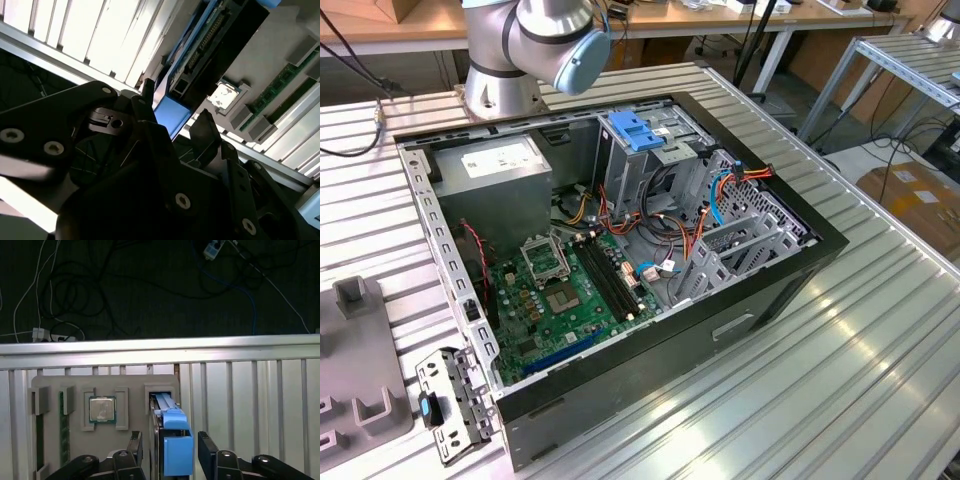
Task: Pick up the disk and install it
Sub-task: 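Pick up the disk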
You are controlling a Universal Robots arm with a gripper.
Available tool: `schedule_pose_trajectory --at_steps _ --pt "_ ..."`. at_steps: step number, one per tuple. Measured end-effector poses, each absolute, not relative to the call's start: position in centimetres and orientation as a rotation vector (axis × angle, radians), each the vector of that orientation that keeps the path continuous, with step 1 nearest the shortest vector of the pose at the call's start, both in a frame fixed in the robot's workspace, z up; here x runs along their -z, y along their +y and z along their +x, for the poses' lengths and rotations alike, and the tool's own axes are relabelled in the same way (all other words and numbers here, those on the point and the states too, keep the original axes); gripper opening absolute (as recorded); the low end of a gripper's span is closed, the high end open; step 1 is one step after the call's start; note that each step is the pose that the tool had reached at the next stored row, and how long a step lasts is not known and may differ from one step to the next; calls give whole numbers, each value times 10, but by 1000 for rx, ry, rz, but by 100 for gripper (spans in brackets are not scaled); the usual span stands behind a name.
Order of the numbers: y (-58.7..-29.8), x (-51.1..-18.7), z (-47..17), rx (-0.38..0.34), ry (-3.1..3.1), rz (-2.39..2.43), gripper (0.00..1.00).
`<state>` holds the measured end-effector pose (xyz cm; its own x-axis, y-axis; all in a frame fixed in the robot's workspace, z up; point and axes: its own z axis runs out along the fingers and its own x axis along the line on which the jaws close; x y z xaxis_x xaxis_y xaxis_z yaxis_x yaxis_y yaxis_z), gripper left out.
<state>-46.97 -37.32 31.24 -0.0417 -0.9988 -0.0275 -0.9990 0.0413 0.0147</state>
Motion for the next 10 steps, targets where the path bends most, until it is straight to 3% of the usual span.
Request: schedule_pose_trajectory --at_steps 10 --pt "-372 -302 -470 -40 2263 -2171 55"
